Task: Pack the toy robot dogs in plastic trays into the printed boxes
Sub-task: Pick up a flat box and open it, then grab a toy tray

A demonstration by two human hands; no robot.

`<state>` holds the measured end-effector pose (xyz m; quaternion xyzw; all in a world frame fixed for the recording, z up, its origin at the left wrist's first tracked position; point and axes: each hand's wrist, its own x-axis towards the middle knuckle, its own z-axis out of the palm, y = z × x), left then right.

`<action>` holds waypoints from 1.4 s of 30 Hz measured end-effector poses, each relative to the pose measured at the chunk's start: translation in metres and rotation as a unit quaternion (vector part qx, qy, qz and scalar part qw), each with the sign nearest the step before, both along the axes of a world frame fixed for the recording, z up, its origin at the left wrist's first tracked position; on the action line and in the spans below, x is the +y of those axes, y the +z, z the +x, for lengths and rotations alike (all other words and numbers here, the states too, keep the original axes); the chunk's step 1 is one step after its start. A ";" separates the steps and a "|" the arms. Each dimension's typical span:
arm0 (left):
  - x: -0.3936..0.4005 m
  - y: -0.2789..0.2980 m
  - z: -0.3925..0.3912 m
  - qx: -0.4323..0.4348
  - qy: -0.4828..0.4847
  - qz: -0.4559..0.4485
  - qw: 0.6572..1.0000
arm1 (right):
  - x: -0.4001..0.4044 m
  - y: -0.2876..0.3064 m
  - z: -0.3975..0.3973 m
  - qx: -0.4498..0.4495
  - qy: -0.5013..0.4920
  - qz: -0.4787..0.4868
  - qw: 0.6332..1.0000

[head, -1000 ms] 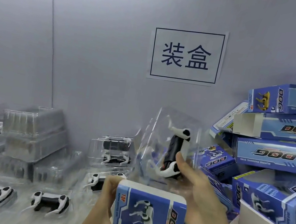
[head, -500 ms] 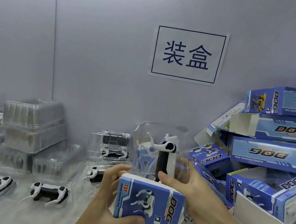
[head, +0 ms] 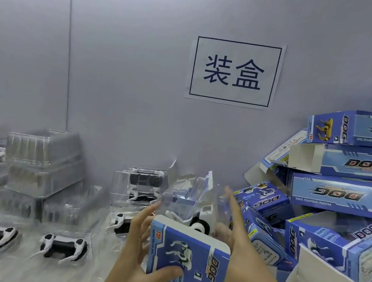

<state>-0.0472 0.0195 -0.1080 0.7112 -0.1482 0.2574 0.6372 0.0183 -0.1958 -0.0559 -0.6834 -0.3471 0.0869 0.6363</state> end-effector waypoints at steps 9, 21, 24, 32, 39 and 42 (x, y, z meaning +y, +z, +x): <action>-0.008 0.002 -0.006 0.027 -0.046 0.006 0.999 | 0.015 -0.015 -0.020 -0.050 -0.130 0.139 0.980; -0.022 -0.019 0.006 -0.011 0.031 -0.018 0.999 | 0.015 -0.062 -0.035 -0.031 -0.179 0.137 0.974; -0.025 -0.020 0.006 -0.015 0.039 -0.017 0.999 | 0.014 -0.060 -0.034 -0.046 -0.195 0.121 0.972; -0.023 -0.014 0.002 -0.034 0.053 0.033 0.997 | 0.012 -0.056 -0.027 -0.125 -0.214 0.093 0.964; -0.025 -0.015 0.000 -0.027 0.071 0.023 0.997 | 0.006 -0.059 -0.033 -0.143 -0.210 0.094 0.963; -0.026 -0.017 0.002 -0.031 0.080 -0.003 0.996 | 0.002 -0.066 -0.038 -0.190 -0.254 0.085 0.944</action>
